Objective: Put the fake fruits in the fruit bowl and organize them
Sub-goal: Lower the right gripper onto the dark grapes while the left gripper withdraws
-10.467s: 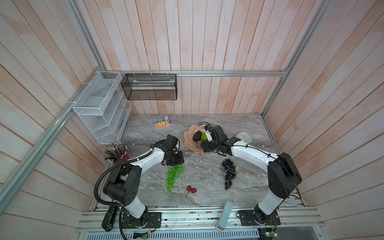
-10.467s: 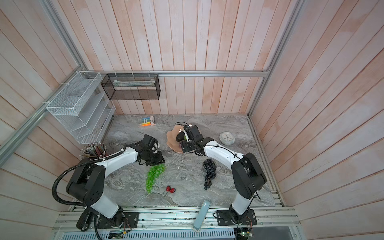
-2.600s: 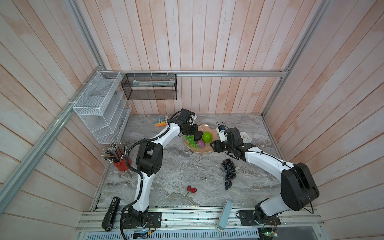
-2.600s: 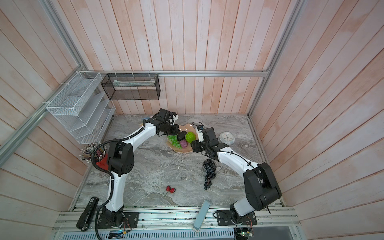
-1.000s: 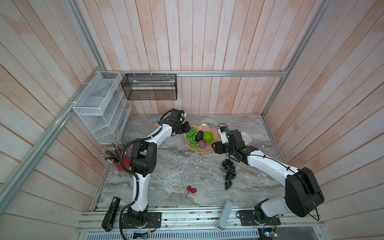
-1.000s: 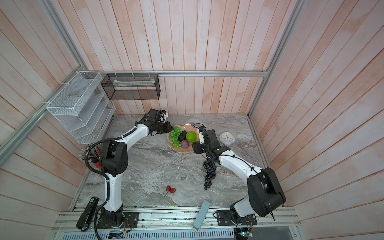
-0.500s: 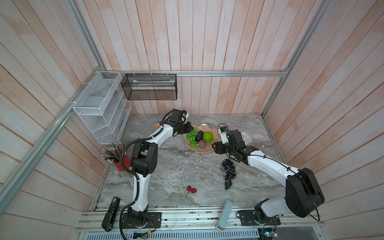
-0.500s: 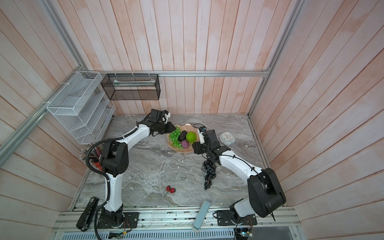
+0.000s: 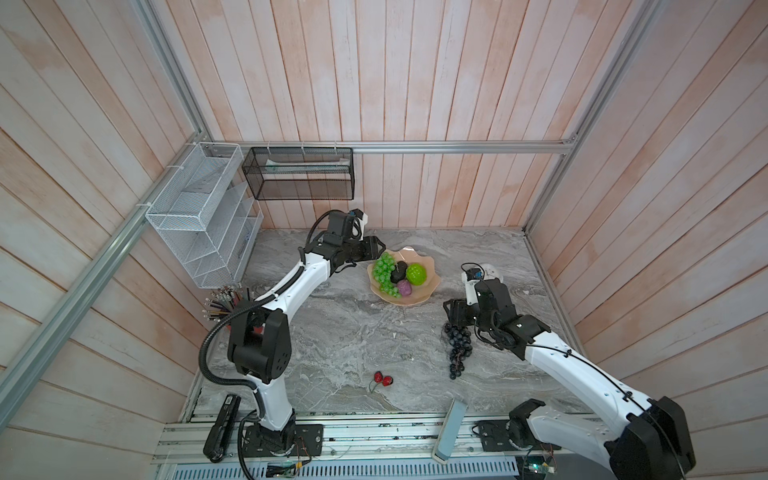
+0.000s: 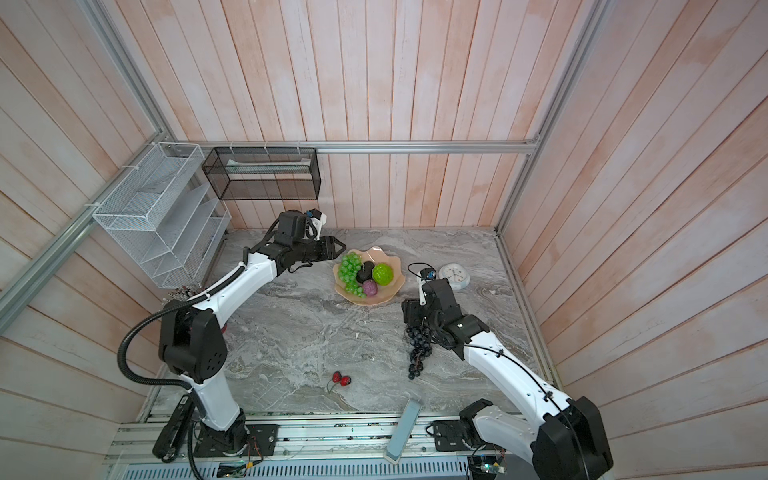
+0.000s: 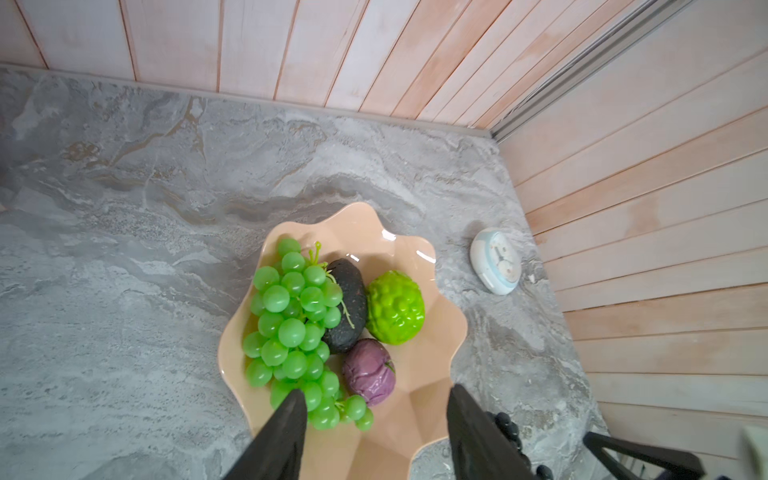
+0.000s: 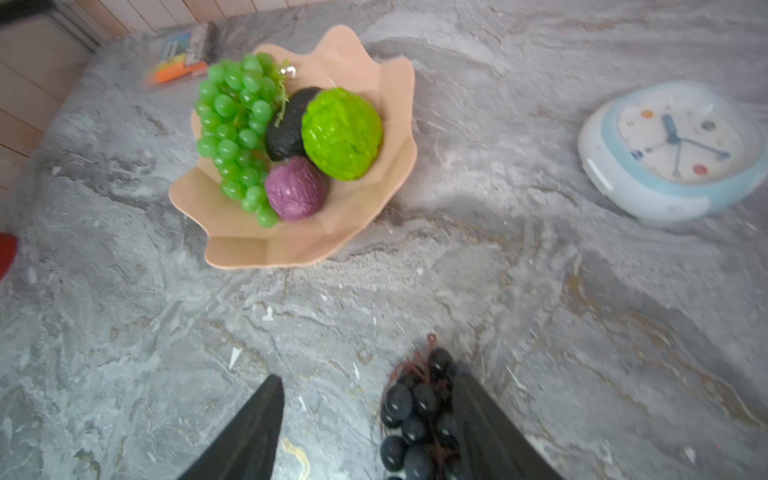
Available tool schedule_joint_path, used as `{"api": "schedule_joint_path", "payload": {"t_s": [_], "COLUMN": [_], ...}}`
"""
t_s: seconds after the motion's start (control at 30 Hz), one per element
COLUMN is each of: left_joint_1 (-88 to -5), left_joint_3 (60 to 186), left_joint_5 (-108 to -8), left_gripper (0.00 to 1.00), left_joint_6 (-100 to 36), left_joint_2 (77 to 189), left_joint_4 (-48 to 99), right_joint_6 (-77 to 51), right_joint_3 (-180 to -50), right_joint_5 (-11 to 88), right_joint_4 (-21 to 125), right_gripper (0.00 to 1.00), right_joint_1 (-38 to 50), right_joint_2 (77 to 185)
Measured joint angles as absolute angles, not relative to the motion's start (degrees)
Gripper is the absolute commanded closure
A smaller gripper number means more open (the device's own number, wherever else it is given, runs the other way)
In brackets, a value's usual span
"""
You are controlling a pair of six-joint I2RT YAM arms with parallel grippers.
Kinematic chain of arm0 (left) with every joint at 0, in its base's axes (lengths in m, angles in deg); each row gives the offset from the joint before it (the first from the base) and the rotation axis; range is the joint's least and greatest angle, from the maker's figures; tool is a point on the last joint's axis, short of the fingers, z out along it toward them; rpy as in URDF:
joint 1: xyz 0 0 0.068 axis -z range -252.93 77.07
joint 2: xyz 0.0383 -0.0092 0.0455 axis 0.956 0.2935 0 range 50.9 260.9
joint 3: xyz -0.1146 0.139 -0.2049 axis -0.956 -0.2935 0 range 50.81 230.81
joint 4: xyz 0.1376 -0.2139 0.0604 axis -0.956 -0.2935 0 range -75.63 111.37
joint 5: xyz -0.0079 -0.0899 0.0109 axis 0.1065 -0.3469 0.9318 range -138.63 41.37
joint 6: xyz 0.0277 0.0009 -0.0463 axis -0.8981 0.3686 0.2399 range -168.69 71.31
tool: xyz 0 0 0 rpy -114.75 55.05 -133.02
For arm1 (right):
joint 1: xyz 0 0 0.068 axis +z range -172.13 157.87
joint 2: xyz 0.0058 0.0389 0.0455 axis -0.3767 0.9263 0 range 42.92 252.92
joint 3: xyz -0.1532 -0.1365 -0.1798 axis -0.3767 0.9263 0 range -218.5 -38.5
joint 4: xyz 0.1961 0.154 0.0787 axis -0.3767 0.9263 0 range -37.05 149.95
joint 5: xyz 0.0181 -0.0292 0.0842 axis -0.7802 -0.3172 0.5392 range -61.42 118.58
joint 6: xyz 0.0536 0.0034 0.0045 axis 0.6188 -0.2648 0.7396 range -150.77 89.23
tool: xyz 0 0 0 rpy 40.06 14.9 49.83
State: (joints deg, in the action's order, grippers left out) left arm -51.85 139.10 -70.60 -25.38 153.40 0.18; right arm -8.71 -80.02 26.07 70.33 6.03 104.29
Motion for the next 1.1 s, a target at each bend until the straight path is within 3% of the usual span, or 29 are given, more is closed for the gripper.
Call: {"api": "schedule_joint_path", "payload": {"t_s": [0.27,0.5,0.8,1.1], "left_joint_1": [-49.4,-48.9,-49.3,-53.5], "left_joint_3": [122.4,109.2,105.5,103.0], "left_joint_5": [-69.1,-68.9,-69.4,-70.2], "left_gripper": [0.43,0.43,0.43,0.43], "left_joint_6": [-21.9,-17.5,-14.4,-13.3], "left_joint_2": [142.9,135.9,131.9,126.8], "left_joint_4": [2.6,5.1,9.4,10.8], "right_joint_6": [-7.7,-8.9,-11.9,-9.4], "right_joint_3": [-80.5,-89.0,-101.3,-99.5], "right_joint_5": [25.9,24.9,20.9,21.9], "right_joint_4": [79.4,84.3,90.6,92.0], "right_gripper": [0.36,0.37,0.42,0.49], "right_joint_1": [0.9,4.0,17.1,18.0], "right_joint_2": [103.2,114.4,132.8,136.9]}}
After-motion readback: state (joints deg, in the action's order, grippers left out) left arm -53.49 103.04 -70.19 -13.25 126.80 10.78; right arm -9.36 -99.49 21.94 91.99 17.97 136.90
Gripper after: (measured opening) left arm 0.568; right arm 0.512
